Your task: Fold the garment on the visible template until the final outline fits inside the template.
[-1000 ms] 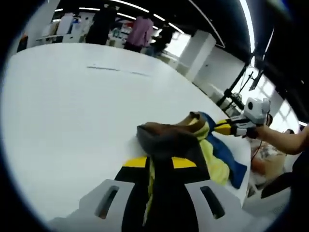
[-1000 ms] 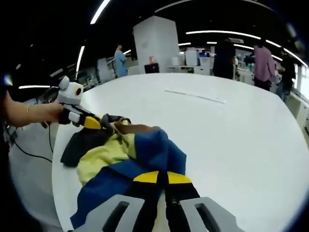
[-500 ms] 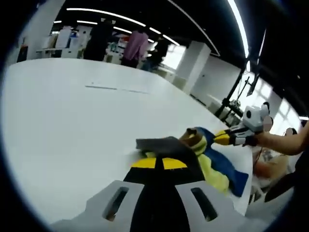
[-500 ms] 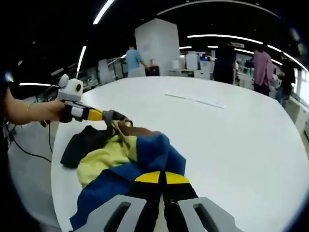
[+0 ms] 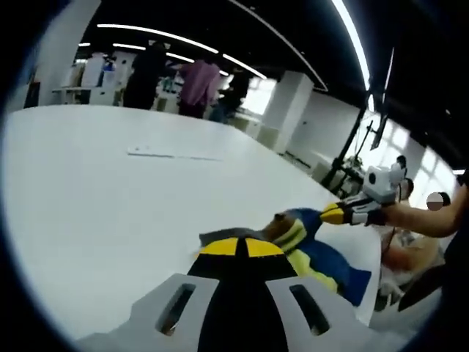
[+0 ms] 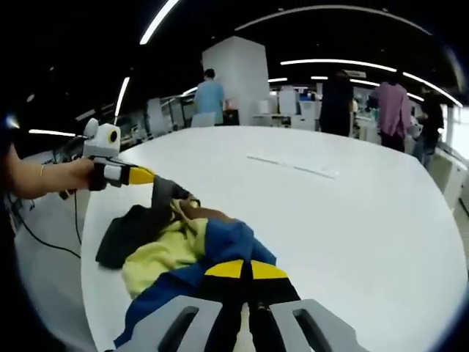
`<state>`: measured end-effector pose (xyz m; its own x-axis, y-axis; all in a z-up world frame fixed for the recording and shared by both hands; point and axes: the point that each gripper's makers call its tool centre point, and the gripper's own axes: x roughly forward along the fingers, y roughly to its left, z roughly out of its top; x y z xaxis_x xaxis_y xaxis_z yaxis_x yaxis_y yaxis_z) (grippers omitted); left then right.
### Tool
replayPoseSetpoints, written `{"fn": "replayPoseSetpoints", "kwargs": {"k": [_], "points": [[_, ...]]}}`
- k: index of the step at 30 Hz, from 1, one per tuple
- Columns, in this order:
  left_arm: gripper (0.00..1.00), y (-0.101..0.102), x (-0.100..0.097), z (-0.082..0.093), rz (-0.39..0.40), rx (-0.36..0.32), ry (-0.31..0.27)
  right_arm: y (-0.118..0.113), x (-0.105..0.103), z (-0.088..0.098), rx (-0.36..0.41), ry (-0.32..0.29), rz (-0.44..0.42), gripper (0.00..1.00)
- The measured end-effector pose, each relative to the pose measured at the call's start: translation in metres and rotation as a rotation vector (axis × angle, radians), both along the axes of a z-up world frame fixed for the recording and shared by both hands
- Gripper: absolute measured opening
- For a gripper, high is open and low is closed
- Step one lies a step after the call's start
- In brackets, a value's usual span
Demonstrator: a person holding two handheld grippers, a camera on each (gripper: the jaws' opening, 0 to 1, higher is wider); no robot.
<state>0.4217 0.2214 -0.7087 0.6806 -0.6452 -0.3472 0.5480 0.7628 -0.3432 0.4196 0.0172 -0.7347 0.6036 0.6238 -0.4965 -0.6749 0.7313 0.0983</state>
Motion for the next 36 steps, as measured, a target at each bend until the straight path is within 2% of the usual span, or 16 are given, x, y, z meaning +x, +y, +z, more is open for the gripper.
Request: {"fn": "replayPoseSetpoints", "kwargs": {"k": [5,14,23,28,36], "points": [[0.00,0.006,0.001,0.019,-0.006,0.038,-0.039,0.000,0.006,0.021,0.029,-0.028,-0.015,0.00],[0.00,0.024,0.013,0.052,0.027,0.046,-0.093,-0.006,0.021,0.051,0.078,-0.063,-0.067,0.00],[0.00,0.040,0.038,0.067,0.071,0.059,-0.115,-0.027,0.051,0.078,0.105,-0.083,-0.180,0.00],[0.00,0.043,0.055,0.064,0.098,0.071,-0.123,-0.039,0.070,0.081,0.112,-0.080,-0.247,0.00],[0.00,0.045,0.090,0.039,0.175,0.117,-0.098,-0.050,0.103,0.071,0.108,-0.073,-0.345,0.00]]}}
